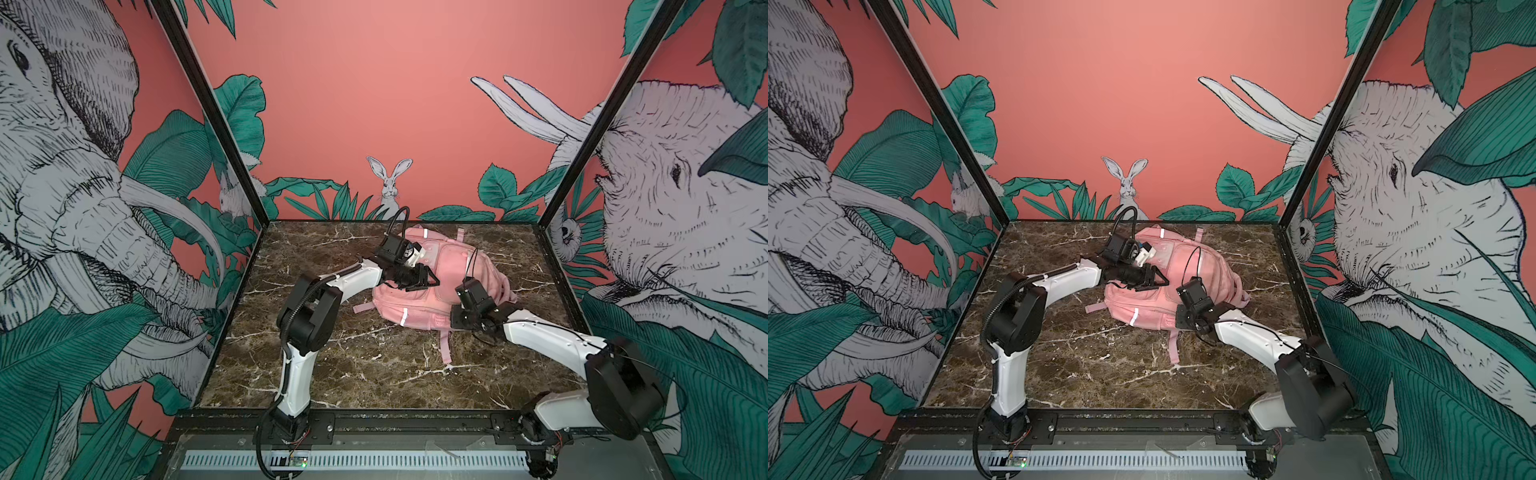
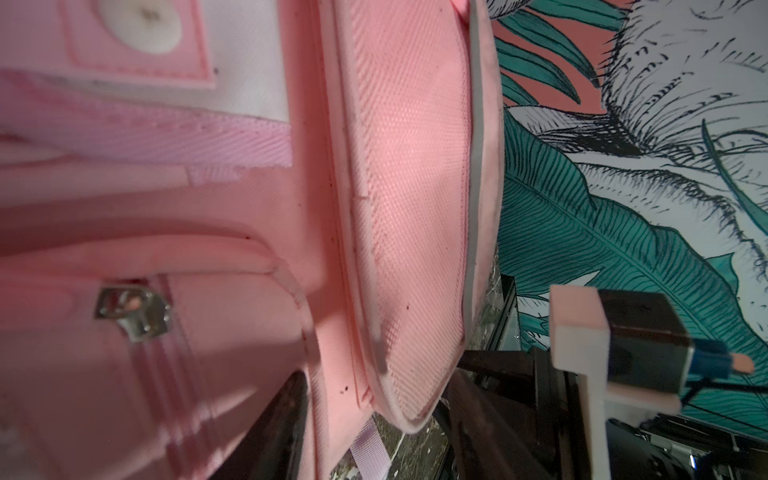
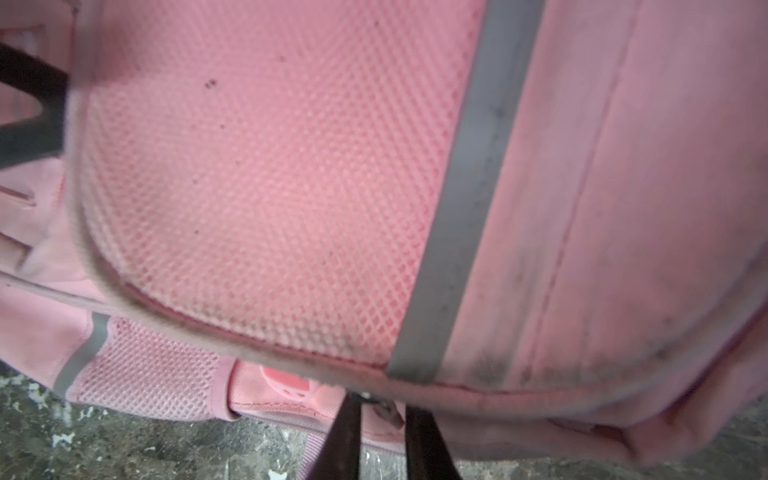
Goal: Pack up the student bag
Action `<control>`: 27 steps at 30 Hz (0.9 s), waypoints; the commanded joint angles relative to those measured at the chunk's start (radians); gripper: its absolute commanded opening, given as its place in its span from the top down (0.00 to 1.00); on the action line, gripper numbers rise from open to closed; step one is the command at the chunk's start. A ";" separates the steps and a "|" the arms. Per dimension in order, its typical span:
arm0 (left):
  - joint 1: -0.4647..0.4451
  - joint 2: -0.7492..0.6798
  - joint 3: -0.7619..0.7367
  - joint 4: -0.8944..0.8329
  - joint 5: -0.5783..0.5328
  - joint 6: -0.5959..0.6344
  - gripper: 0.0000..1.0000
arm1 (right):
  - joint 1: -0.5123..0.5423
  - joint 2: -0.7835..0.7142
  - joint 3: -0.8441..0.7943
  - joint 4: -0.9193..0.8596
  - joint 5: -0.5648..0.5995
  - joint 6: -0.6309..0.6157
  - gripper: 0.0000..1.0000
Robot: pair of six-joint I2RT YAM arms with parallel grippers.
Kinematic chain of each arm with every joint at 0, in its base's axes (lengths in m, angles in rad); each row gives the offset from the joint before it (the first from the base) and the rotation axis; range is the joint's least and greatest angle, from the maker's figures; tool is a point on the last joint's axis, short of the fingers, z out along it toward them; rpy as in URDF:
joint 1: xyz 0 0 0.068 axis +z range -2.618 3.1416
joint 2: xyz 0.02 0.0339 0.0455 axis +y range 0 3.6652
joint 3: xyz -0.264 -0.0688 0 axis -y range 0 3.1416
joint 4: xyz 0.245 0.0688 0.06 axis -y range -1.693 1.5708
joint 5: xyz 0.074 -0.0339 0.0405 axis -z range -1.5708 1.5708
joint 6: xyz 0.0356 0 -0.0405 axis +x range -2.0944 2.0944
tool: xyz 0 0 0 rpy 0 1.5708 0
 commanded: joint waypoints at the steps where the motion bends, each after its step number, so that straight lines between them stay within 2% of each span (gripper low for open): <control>1: -0.016 -0.010 -0.006 -0.015 0.018 0.000 0.43 | -0.002 -0.002 0.012 0.012 0.003 -0.026 0.87; 9: -0.019 -0.036 -0.033 -0.024 0.018 0.005 0.42 | -0.003 -0.050 0.025 -0.029 -0.007 -0.042 1.00; 17: -0.054 -0.063 -0.058 -0.062 0.010 0.044 0.35 | -0.002 -0.086 0.051 -0.098 -0.044 -0.046 1.00; 27: -0.109 -0.096 -0.107 -0.009 -0.007 -0.002 0.40 | 0.015 -0.078 0.085 -0.133 -0.087 -0.064 1.00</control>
